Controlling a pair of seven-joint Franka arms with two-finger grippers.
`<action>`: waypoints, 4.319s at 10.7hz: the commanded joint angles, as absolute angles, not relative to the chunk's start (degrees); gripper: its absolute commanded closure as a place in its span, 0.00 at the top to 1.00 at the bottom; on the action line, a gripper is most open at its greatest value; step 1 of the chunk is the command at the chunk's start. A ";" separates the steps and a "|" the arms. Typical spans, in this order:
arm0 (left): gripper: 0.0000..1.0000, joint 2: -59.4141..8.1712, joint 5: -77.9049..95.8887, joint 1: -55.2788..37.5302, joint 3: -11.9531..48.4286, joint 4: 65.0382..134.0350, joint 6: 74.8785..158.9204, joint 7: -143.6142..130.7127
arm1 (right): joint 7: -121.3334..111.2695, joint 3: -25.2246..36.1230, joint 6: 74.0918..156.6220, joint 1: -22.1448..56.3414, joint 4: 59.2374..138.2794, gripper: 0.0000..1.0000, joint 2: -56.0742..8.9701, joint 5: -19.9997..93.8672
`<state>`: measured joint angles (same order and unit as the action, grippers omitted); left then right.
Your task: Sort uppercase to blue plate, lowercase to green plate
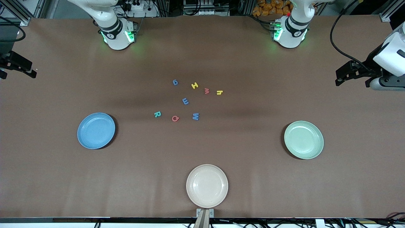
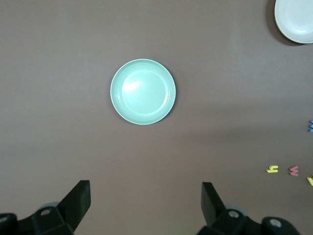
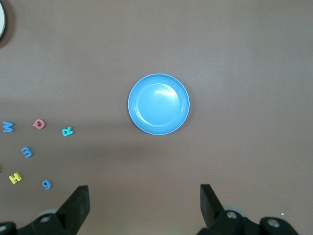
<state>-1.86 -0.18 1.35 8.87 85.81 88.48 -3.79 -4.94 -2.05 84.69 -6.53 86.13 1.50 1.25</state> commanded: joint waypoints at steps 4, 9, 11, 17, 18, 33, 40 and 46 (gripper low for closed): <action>1.00 -1.67 0.44 1.06 8.61 85.52 87.80 -2.46 | -5.19 -2.29 83.67 -6.85 85.17 1.00 1.41 1.05; 1.00 -3.94 0.44 -2.00 9.40 85.95 89.37 -3.60 | -5.27 -2.20 82.27 -7.03 85.52 1.00 0.97 1.23; 1.00 -5.96 0.44 -6.49 9.58 86.66 91.49 -3.96 | -5.27 -2.37 82.00 -5.72 85.43 1.00 0.79 1.67; 1.00 -6.50 0.35 -15.20 12.46 100.61 104.40 -5.89 | -5.36 -2.37 72.60 8.95 85.69 1.00 -12.55 7.88; 1.00 -6.68 0.35 -15.21 14.05 102.64 106.76 -4.41 | -5.54 -2.37 72.95 12.10 85.61 1.00 -15.61 9.74; 0.97 -22.75 -14.59 -20.04 25.75 122.26 148.09 11.00 | -10.24 -2.29 110.38 34.81 91.93 1.00 -30.23 -1.93; 0.80 -28.99 -27.56 -23.73 25.58 122.43 151.00 -3.30 | -19.95 -2.02 124.97 29.90 99.58 1.00 -30.67 -1.93; 0.78 -30.23 -32.17 -23.55 25.84 122.43 151.00 -7.29 | -25.13 -2.29 130.43 27.51 93.87 1.00 -39.54 -1.14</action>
<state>-30.14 -30.26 -23.40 25.78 122.44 150.33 -4.95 -23.33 -1.53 130.64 27.84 97.15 -37.08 -1.21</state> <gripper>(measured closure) 0.216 0.000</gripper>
